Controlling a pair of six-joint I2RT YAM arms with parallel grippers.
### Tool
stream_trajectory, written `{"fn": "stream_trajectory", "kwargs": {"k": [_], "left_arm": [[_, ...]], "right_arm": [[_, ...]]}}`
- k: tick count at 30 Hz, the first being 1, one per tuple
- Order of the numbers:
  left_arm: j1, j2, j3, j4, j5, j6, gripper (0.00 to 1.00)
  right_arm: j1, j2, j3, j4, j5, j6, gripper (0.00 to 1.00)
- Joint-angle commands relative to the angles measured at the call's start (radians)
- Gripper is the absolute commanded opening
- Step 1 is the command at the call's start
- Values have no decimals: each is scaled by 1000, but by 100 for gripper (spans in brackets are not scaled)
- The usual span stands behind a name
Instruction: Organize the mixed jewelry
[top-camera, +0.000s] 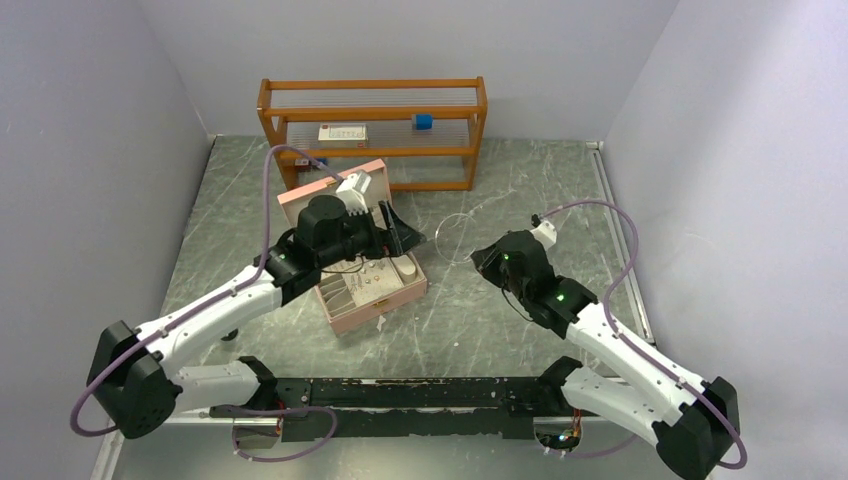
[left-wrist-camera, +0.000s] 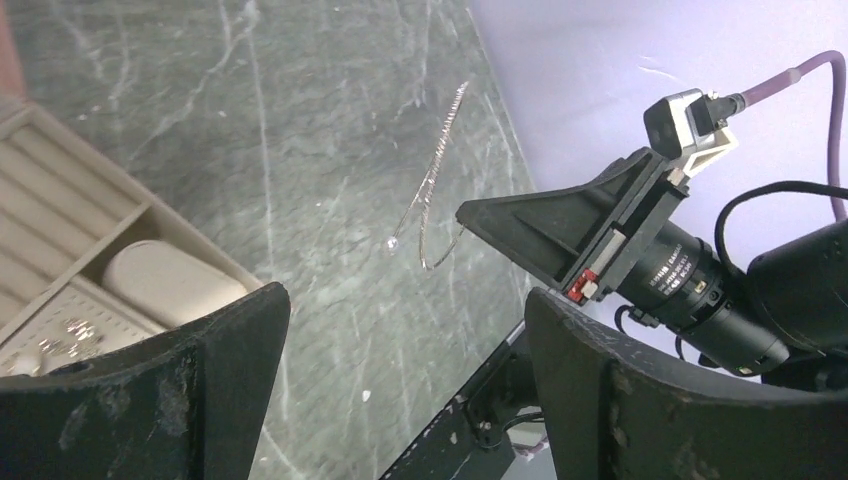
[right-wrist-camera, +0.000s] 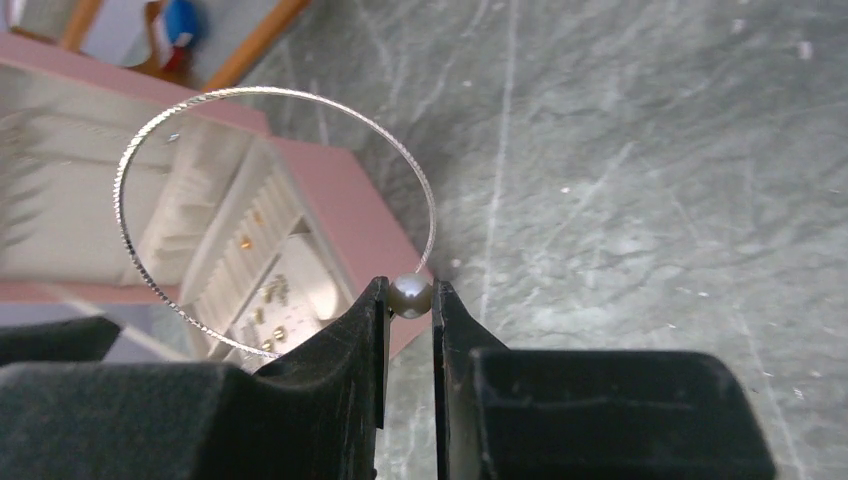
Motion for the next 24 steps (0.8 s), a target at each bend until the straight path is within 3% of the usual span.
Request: {"fn": "stream_trajectory", "kwargs": {"k": [1,5,9,18,22,24], "left_arm": [[-4,71,40,156,106,-48,90],[-5,116,37,266,177,-30,89],[-5,162,59,246,184,-1,84],[-5,170,82,164,104,53,40],[-5,177,101,139,102,90,11],[-5,170,110,132,104,109,5]], "right_arm": [[-4,-32,-23,113,-85,-33,14],[-5,-21,-31,166,-157,-15,14],[-4,-2,-37,222,-210,-4,14],[-7,25,-46,281,-256,1,14],[-9,37,-42,294,-268,0,15],[-8,36,-44,302,-267,-4,17]]}}
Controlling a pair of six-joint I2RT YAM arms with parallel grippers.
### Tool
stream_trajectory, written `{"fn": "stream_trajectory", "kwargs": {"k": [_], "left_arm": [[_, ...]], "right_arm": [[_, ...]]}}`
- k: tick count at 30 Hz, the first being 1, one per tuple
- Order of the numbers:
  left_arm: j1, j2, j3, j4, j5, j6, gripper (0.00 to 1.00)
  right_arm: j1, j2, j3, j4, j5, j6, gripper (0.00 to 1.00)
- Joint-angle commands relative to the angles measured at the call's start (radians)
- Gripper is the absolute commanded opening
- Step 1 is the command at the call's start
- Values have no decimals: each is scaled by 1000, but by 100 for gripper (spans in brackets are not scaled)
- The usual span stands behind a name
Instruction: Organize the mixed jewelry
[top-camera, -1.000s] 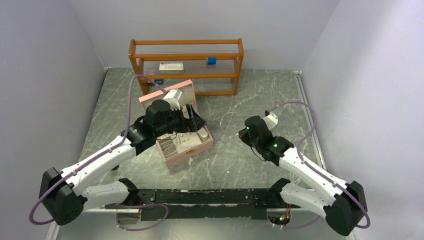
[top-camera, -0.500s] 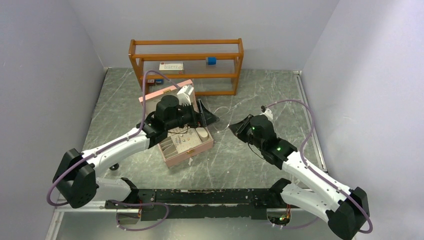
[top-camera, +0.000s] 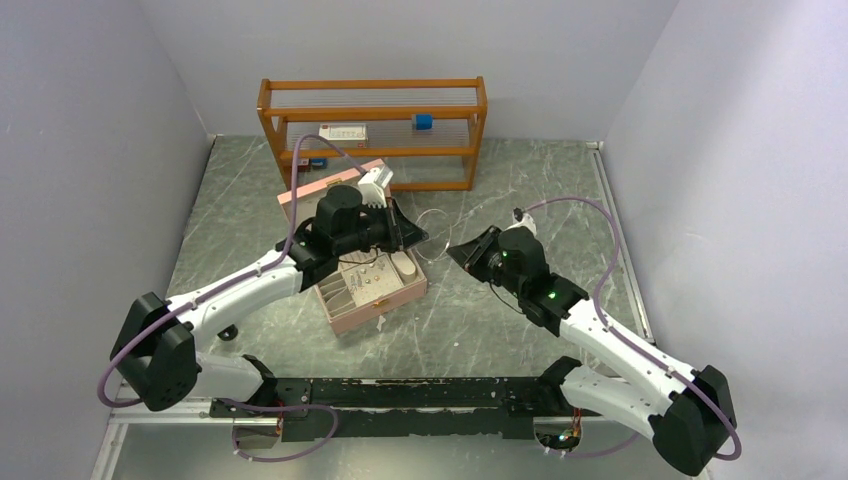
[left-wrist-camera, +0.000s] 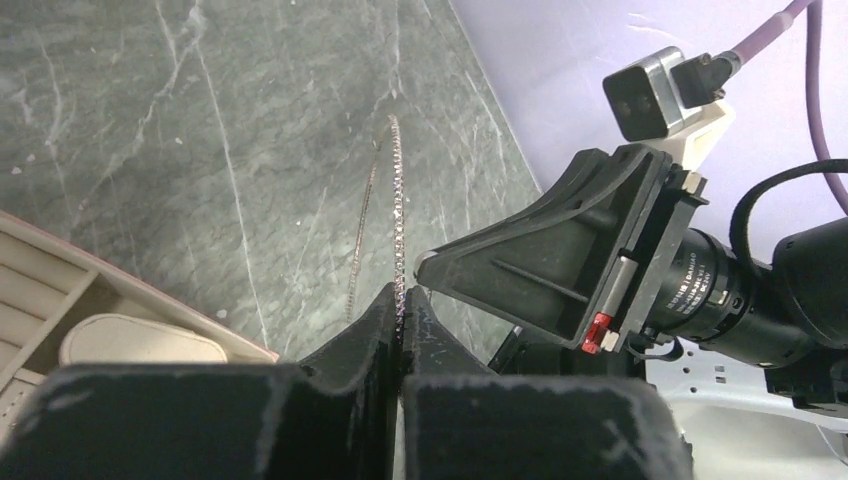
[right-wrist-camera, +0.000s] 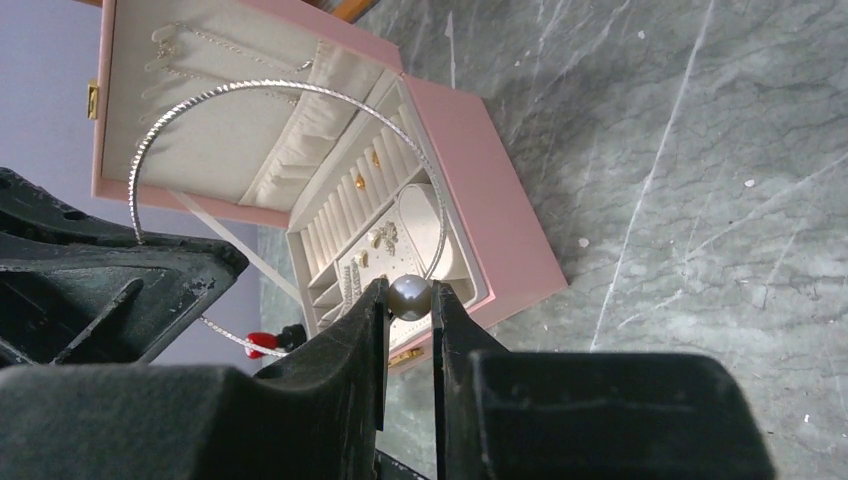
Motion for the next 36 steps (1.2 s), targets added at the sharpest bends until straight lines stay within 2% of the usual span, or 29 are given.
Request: {"fn": "stream_trajectory", "kwargs": {"k": [1,6,13,18,26,36], "left_arm": [[-5,-15,59,-6,-18,78,5],[-6,-58,103,-78,-40,172,5],[-5,-100,169,-221,33,311,5],[-5,-134,204,-287,98,390,5],[-5,-173,224,-302,215,433,5],[-4,-187,221,-298,273,438,5]], "right_arm": [[-4,-1,-9,52,-16,-4,20],[-6,-14,1,64,-21,-42,41],[-8,-77,21,121,-14,-206,56],[-9,-113,55,156,-23,-323,57],[-10,-131,103,196,-142,-467,56],[-9,-105,108,230,-242,-510,39]]}}
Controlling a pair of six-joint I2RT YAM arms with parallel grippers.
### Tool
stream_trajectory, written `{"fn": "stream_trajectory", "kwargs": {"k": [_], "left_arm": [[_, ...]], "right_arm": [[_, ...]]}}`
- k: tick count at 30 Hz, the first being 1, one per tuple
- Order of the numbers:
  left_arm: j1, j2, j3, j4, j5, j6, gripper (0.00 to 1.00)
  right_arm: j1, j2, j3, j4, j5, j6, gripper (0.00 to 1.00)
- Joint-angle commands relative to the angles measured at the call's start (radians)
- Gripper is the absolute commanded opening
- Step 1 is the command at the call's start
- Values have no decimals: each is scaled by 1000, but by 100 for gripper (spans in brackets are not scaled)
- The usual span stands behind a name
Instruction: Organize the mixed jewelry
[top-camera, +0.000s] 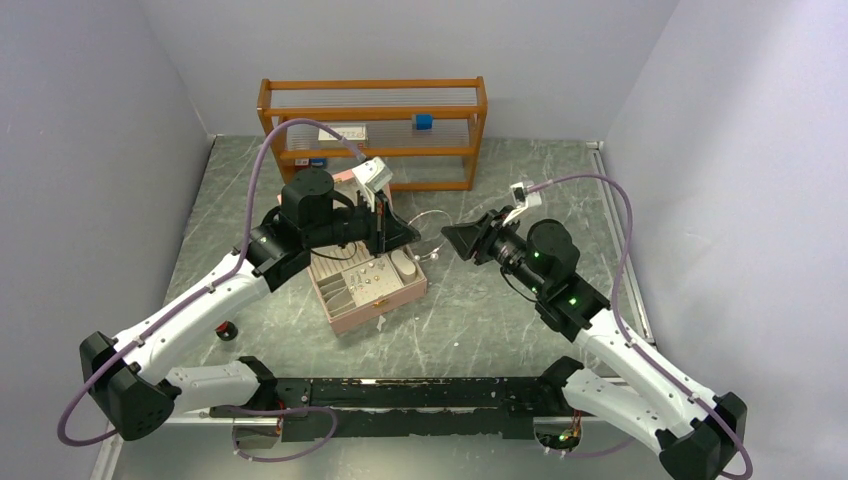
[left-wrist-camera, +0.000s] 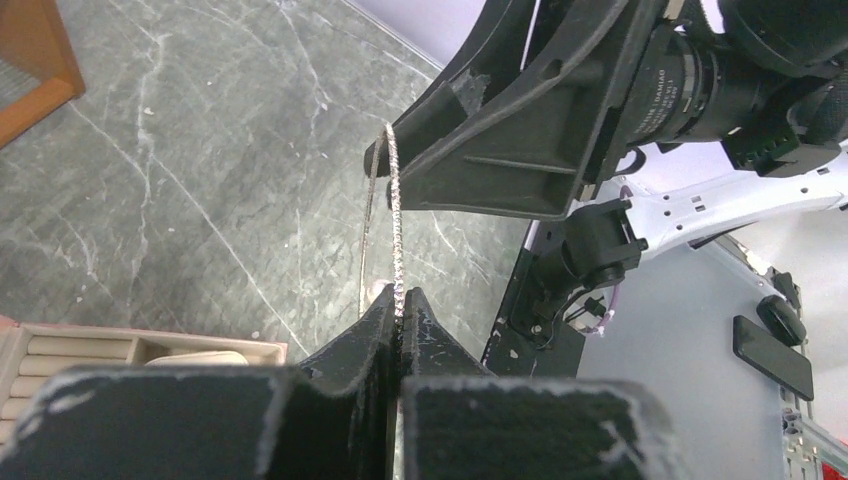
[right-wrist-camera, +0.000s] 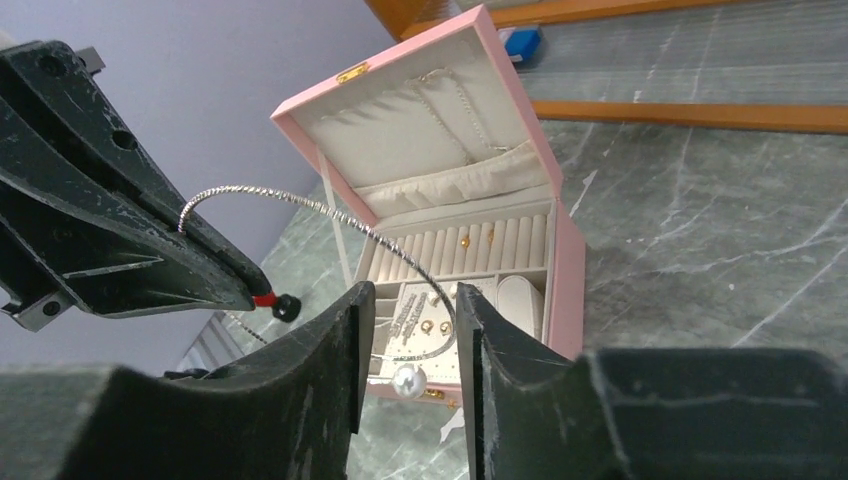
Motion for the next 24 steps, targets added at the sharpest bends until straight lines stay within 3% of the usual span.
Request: {"fn": "stream_trajectory", "kwargs": {"k": [1,3,11,15,18,20,24], "left_arm": [[-5,-23,31,-4,47,20,5],[-4,-26,30,-6,46,20,5],[-5,-32,28,-27,3,16,7],[-5,-53,17,-34,-76,17,31],[-5,-78,11,-55,-209,16,62],[-4,-102,9,-76,-325,19,71],[-5,-156,23,-126,-521,41,77]], "right_arm": [[-4,17,27,40,-61,-40,37],[-3,25,26,37,-55,-41,34],[-4,50,38,36,-60,-46,6],[-2,65,44,35,-64,-58,0],[-3,86,50,30,-58,-71,0],[-2,100,54,32,-55,-76,0],[-2,140,53,57,-64,-81,0]]}}
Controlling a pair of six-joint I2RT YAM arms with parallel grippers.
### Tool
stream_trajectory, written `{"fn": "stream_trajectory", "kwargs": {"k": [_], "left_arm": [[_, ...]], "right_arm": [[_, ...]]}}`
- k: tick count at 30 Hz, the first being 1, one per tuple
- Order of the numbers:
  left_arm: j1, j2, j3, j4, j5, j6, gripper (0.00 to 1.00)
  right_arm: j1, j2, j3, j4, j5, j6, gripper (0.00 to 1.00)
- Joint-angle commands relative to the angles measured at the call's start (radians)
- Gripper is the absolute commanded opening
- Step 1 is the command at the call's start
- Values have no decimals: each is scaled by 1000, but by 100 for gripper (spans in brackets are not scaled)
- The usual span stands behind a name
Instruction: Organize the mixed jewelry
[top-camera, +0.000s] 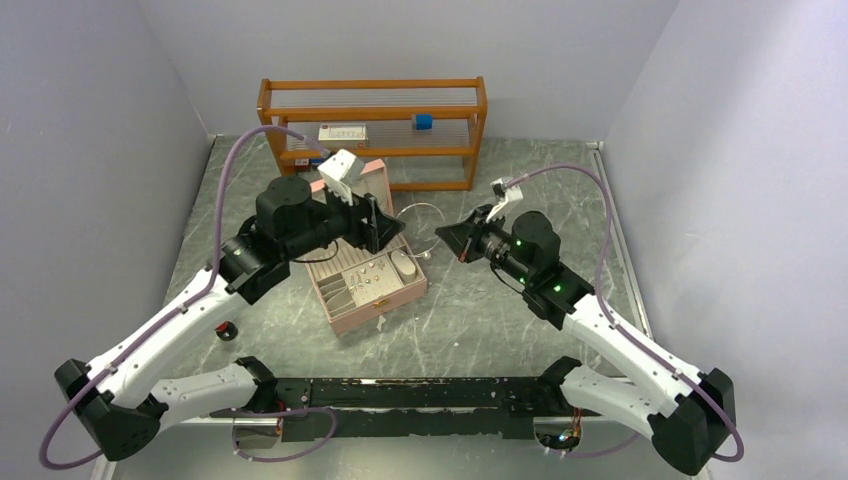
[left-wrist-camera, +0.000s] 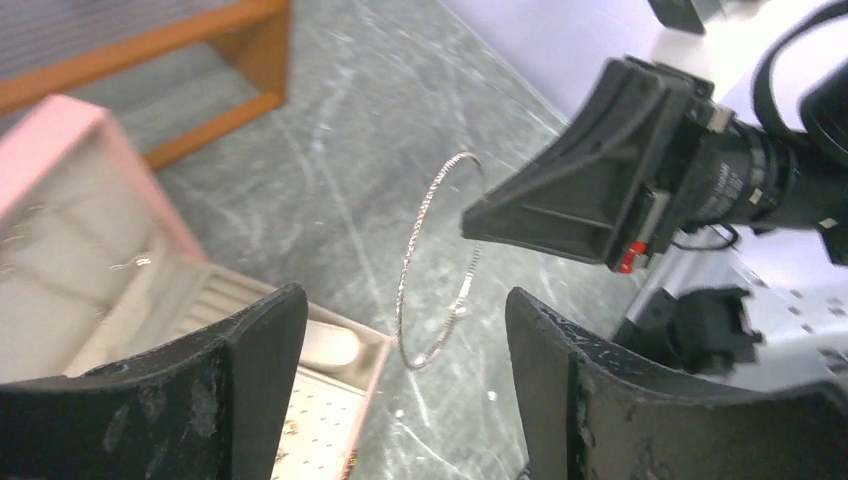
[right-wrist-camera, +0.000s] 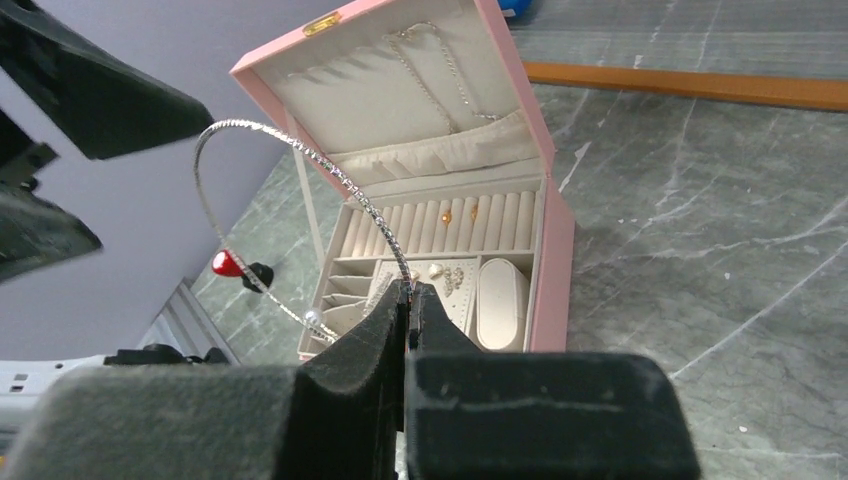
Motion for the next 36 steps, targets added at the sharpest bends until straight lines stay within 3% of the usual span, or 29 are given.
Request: {"fn": "stream_trajectory", "kwargs": {"k": [1,11,18,25,36], "left_arm": [[-4,-77,27,-58,-286,33,77],[-4,-303,-6,-61,-739,30,79],[-4,-385,-66,-49,-901,-33,79],[-4,-397,-113,-9,-923,-55,77],[-4,-370,-110,-29,-907,-45,76]], "right_arm": [[-2,43,32,58,-12,-26,0],[83,248,96,170,-10,-48,0],[179,501,248,232,62,-37,0],[242,738,415,258,143,4,0],[251,885,594,214,172,-3,0]]}}
